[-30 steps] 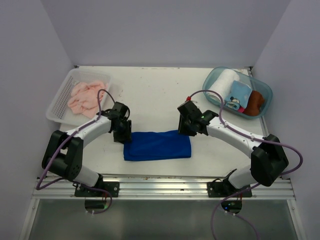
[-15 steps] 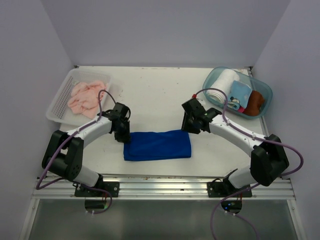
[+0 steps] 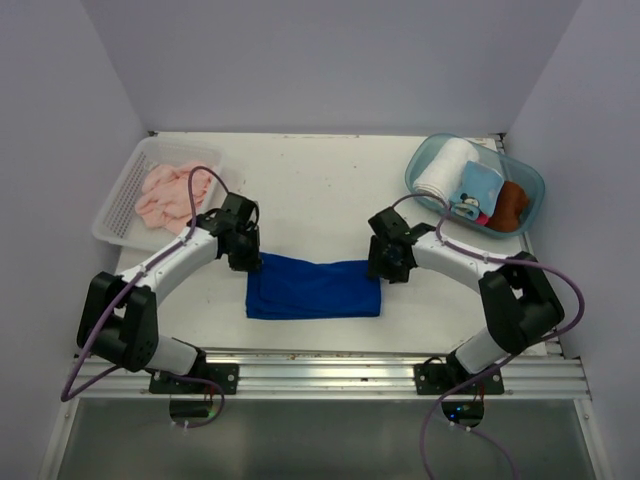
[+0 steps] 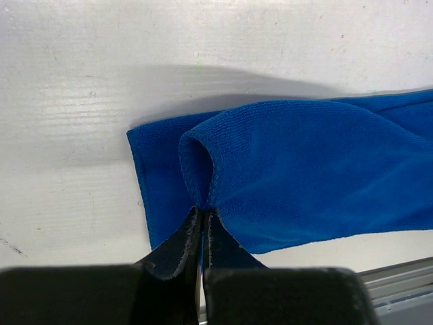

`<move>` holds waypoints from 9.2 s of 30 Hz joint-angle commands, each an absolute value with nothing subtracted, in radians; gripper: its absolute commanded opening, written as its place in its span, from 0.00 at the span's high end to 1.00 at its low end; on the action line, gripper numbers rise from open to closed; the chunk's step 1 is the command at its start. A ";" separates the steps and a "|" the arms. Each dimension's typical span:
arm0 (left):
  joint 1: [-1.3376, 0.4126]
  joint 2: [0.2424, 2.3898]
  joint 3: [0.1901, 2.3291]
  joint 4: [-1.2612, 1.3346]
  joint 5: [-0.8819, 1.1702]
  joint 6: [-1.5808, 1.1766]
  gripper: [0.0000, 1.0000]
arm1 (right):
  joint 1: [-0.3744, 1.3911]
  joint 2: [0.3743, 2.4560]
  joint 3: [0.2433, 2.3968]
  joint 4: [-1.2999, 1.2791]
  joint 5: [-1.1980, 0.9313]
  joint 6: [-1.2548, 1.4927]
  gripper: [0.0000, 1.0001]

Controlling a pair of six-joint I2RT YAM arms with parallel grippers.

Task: Roll the towels
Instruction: Fold the towel, then roll the towel

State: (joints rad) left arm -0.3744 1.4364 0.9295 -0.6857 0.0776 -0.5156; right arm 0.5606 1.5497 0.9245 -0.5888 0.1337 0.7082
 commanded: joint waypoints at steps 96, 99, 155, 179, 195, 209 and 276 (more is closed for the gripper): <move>-0.535 2.017 1.543 -0.735 -0.090 -0.388 0.65 | 0.946 1.336 0.796 -0.770 0.267 0.997 1.00; -0.543 1.980 1.588 -0.761 -0.107 -0.368 0.64 | 0.945 1.284 0.854 -0.807 0.350 0.974 0.95; -0.474 1.750 1.439 -0.646 0.055 -0.452 0.62 | 0.790 1.678 1.208 -0.531 0.184 0.714 0.91; -0.431 2.118 1.525 -0.606 0.126 -0.410 0.68 | 0.607 2.006 1.422 -0.546 0.098 0.752 0.95; -0.456 1.528 1.133 -0.632 0.211 -0.471 0.57 | 0.768 1.447 1.053 -0.557 0.161 0.731 0.62; -0.598 1.301 0.714 -0.397 0.410 -0.630 0.71 | 1.014 1.499 0.922 -0.427 0.107 0.844 0.99; -0.600 1.295 0.655 -0.466 0.239 -0.634 1.00 | 1.086 1.499 0.867 -0.408 0.256 0.874 1.00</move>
State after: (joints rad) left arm -0.5980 1.3304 0.5930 -0.4164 0.2466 -0.6361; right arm 1.0813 1.5486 0.8268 -0.3832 0.1947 0.8719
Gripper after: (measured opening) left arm 0.052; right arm 0.011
